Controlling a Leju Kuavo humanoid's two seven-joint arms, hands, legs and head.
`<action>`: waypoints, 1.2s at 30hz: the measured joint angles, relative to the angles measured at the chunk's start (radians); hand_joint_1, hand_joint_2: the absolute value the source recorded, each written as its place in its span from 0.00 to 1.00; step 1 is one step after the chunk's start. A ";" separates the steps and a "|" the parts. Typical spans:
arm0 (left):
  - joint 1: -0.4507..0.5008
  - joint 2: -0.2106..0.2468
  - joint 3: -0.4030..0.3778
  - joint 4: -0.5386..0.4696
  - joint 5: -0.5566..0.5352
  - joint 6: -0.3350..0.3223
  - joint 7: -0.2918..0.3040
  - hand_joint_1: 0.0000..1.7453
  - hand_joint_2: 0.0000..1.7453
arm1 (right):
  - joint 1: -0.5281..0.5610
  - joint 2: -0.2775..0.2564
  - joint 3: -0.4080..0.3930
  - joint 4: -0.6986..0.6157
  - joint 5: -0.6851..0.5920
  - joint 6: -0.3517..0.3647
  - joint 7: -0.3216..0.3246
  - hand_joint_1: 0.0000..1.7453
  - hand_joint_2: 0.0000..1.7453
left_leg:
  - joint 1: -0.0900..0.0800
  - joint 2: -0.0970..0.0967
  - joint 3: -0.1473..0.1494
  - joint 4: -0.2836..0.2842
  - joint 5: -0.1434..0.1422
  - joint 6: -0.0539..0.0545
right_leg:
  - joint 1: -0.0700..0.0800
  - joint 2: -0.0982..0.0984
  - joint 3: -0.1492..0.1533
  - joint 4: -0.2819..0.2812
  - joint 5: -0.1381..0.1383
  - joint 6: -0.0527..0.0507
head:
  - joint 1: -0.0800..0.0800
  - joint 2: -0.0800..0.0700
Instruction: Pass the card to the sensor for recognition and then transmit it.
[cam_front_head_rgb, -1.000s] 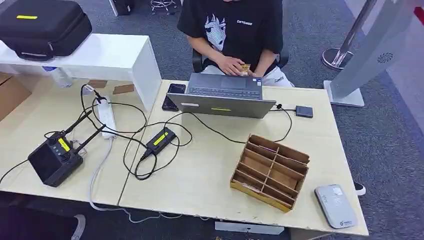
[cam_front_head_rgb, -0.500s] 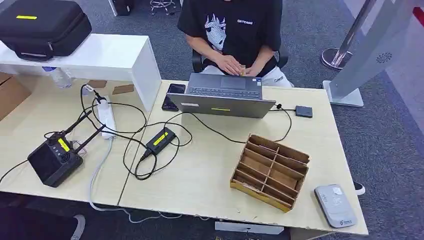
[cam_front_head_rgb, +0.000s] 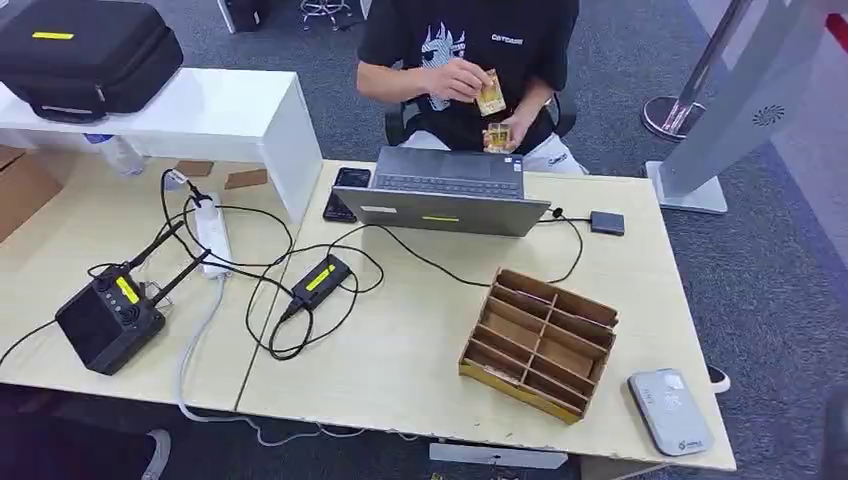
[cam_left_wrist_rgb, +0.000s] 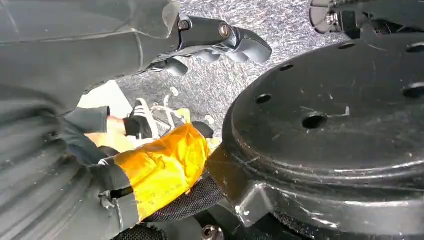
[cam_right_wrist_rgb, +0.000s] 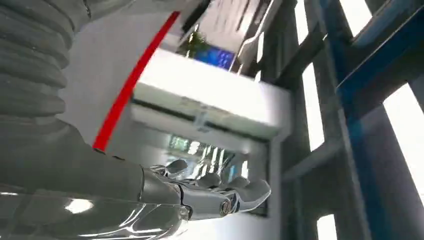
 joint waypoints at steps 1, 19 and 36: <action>0.000 0.000 -0.002 0.000 0.004 0.000 0.000 0.00 1.00 | 0.007 -0.008 0.046 0.001 0.029 -0.003 0.001 0.00 1.00 | 0.000 0.000 0.000 0.000 0.000 0.000 | 0.000 0.000 0.000 0.000 0.000 0.000 | 0.000 0.000; -0.037 0.068 -0.124 0.000 -0.081 -0.068 0.013 0.00 1.00 | -0.757 -0.195 0.831 0.969 0.684 0.087 0.639 0.27 1.00 | 0.001 0.002 -0.002 0.000 0.012 -0.004 | 0.001 0.004 -0.005 0.002 0.012 -0.001 | 0.000 0.000; -0.046 0.080 -0.149 0.000 -0.101 -0.064 0.013 0.00 1.00 | -0.852 -0.185 0.791 1.129 0.735 -0.005 0.538 1.00 1.00 | 0.001 0.003 -0.005 0.000 0.012 -0.004 | 0.001 0.004 -0.007 0.001 0.012 -0.001 | 0.000 0.000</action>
